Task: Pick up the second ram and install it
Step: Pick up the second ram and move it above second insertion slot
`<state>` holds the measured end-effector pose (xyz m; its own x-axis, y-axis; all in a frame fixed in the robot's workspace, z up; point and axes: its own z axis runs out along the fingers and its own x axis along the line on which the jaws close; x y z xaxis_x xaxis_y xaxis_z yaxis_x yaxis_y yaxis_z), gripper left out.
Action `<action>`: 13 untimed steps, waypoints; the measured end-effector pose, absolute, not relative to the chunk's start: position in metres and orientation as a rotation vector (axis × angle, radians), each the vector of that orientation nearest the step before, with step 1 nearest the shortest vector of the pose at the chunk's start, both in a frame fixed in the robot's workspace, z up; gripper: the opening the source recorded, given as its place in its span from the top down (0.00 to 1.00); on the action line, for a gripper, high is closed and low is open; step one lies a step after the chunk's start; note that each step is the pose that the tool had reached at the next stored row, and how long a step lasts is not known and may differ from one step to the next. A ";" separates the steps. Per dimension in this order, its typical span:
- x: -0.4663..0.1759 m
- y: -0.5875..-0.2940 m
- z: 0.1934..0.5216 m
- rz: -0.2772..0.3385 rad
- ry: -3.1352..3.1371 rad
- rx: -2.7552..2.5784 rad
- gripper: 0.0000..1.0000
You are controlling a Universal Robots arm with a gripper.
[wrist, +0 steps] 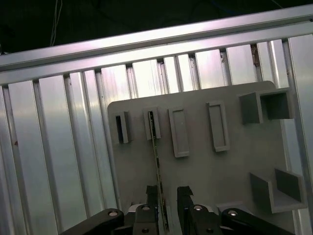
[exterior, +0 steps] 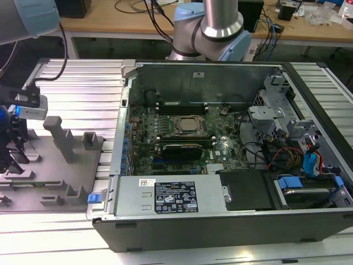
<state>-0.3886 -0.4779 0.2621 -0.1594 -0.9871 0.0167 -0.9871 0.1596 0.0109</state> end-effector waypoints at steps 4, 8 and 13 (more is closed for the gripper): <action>-0.389 -0.478 0.258 0.004 -2.377 2.024 0.70; -0.389 -0.482 0.247 0.004 -2.371 2.030 0.70; -0.389 -0.483 0.241 0.005 -2.318 2.091 0.70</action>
